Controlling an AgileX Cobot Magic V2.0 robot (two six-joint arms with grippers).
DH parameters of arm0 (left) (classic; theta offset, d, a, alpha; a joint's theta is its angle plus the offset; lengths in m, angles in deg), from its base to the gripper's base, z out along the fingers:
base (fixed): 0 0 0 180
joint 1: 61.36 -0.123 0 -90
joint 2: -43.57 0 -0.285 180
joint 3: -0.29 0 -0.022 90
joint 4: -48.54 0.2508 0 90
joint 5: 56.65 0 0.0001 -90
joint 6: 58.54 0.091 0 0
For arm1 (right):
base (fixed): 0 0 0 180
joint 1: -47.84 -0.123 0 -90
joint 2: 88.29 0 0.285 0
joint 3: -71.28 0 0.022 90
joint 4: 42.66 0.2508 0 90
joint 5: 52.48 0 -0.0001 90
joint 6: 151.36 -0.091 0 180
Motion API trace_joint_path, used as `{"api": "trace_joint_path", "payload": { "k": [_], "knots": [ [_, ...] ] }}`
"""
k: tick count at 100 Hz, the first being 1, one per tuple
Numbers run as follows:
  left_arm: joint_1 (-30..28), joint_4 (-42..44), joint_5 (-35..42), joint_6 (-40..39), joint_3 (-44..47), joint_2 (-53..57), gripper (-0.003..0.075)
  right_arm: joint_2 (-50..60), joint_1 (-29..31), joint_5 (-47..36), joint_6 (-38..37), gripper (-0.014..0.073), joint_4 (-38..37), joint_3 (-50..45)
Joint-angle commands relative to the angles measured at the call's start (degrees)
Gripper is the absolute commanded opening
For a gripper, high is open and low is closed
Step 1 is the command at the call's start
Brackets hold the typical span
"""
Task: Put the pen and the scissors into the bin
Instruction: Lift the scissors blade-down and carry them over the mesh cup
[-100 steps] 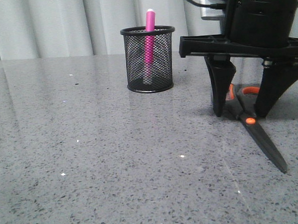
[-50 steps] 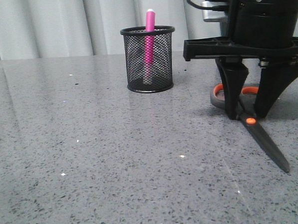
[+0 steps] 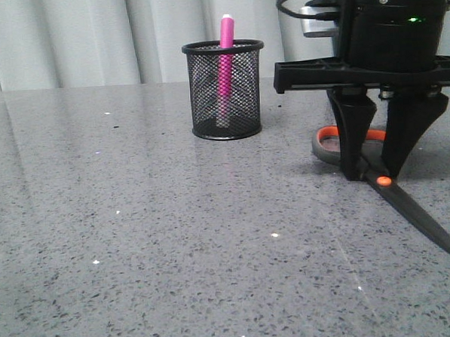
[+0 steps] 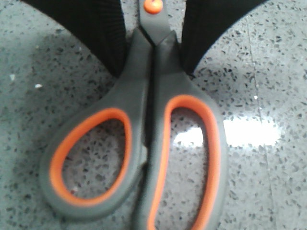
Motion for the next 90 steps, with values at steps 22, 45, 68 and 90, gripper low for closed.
{"api": "trace_joint_path", "payload": {
  "k": [22, 45, 68, 90],
  "knots": [
    [0.5, -1.0, 3.4, 0.1, -1.9, -0.6, 0.0092, -0.5, 0.4, -2.9, 0.4, -0.0076, -1.6, -0.3],
    [0.5, -1.0, 3.1, 0.1, -1.9, -0.6, 0.0092, 2.1, 0.4, -2.9, 0.4, -0.0076, -4.5, 4.2],
    [0.5, -1.0, 3.1, 0.1, -1.9, -0.6, 0.0092, 7.1, 0.4, -1.5, 0.4, -0.0076, -7.6, 12.3],
    [0.5, -1.0, 3.1, 0.1, -1.9, -0.6, 0.0092, 9.9, 0.4, -1.5, 0.4, -0.0075, -9.2, 22.2]
  ]
}}
